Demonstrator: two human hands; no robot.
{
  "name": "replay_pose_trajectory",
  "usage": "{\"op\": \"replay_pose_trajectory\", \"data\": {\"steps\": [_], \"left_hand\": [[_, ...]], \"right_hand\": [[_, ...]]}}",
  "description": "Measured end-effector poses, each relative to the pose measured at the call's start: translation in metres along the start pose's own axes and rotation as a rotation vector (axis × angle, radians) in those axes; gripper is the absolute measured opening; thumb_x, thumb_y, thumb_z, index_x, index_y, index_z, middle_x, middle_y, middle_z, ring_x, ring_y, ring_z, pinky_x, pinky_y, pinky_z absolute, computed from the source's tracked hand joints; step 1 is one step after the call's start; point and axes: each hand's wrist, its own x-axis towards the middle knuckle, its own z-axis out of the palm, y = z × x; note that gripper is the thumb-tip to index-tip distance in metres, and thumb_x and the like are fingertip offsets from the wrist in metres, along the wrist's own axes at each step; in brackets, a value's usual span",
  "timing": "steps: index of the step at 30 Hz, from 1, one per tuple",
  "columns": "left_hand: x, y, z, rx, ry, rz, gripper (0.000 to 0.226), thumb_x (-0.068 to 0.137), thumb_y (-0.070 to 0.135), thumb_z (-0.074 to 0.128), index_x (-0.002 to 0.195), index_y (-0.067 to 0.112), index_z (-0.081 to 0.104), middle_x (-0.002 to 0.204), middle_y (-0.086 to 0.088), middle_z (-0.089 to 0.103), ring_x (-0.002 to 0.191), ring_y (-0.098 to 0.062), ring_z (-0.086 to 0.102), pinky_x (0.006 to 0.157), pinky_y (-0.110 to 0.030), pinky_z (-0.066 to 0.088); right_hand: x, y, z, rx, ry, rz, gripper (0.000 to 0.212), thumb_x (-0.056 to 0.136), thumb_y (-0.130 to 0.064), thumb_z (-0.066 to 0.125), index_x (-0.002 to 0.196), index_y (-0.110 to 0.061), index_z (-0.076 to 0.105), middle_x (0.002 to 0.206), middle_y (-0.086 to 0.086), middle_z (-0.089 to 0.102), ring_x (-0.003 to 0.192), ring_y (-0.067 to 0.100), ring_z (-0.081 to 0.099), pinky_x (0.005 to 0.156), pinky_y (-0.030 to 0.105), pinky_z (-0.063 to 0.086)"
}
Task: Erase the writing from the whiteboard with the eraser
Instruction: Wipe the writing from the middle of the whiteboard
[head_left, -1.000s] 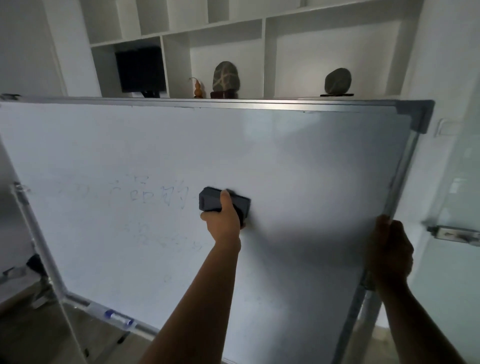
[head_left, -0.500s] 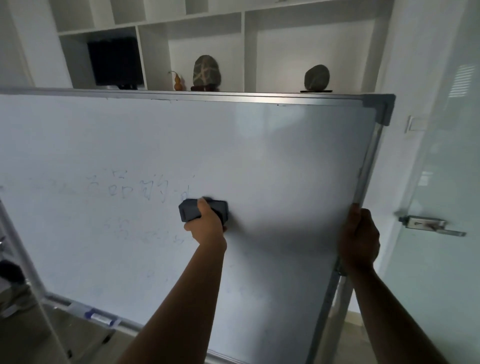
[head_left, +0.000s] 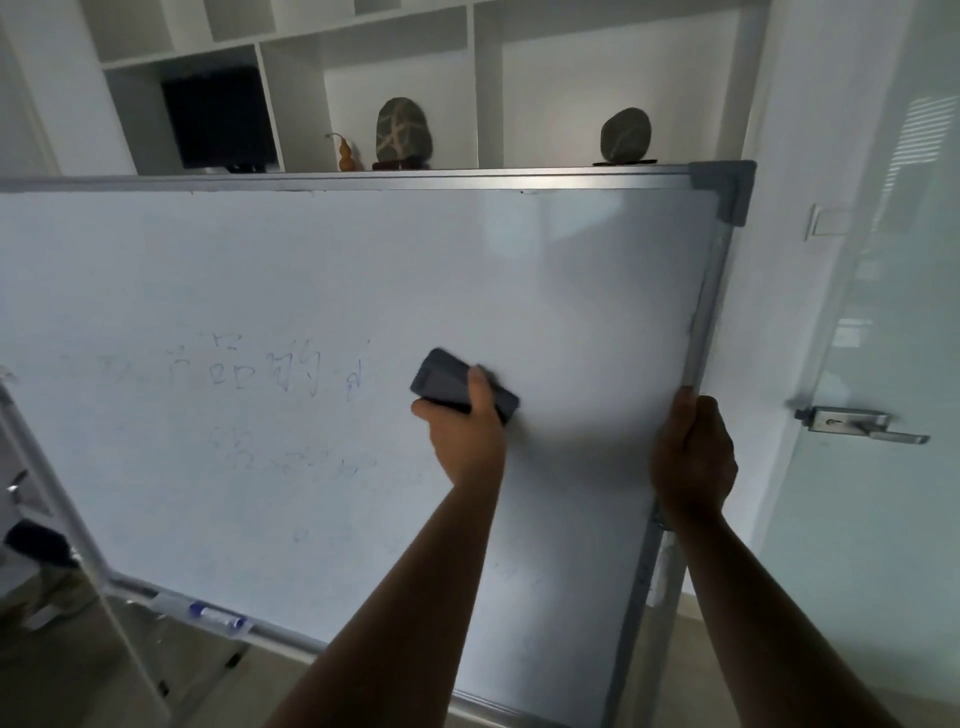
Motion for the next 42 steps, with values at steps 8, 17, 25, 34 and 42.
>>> {"op": "replay_pose_trajectory", "data": {"steps": [8,17,25,34,42], "left_hand": [[-0.073,-0.036,0.029,0.376,-0.322,0.357,0.045,0.077,0.067,0.061,0.094,0.038,0.031,0.084,0.013,0.06,0.071,-0.012,0.063,0.067,-0.042,0.057],[-0.063,-0.051,0.015,0.558,-0.308,0.423,0.045,0.081,0.067,0.056,0.092,0.032,0.029,0.078,0.013,0.058,0.068,-0.015,0.062,0.063,-0.032,0.048],[0.005,0.003,0.002,0.414,-0.04,0.342,0.051,0.085,0.064,0.05,0.098,0.021,0.026,0.095,0.001,0.061,0.083,-0.032,0.062,0.075,-0.038,0.046],[0.014,-0.04,-0.035,0.37,0.005,-0.022,0.05,0.09,0.059,0.046,0.107,0.016,0.028,0.109,-0.012,0.063,0.083,-0.029,0.055,0.08,-0.041,0.048],[0.089,0.038,-0.046,0.134,0.063,0.07,0.057,0.089,0.056,0.051,0.124,0.014,0.037,0.109,-0.006,0.058,0.101,-0.031,0.06,0.084,-0.037,0.05]], "right_hand": [[0.003,0.01,-0.001,0.035,-0.032,-0.003,0.036,0.105,-0.037,0.03,0.078,-0.017,0.044,0.064,-0.007,0.043,0.059,0.003,0.043,0.055,0.019,0.028],[0.003,0.008,0.0,0.033,-0.013,-0.018,0.036,0.103,-0.038,0.029,0.079,-0.015,0.043,0.065,-0.006,0.042,0.057,0.006,0.04,0.054,0.02,0.027],[0.004,0.006,0.0,0.006,-0.006,0.004,0.037,0.102,-0.042,0.027,0.079,-0.017,0.042,0.072,-0.001,0.046,0.065,0.018,0.041,0.06,0.026,0.027],[0.0,0.005,-0.005,0.014,0.007,-0.042,0.036,0.104,-0.037,0.028,0.08,-0.016,0.045,0.073,0.005,0.05,0.067,0.023,0.047,0.055,0.027,0.027],[0.0,0.006,0.001,-0.004,0.036,-0.077,0.048,0.103,-0.043,0.024,0.084,-0.009,0.051,0.079,0.016,0.057,0.074,0.038,0.057,0.064,0.031,0.034]]}}
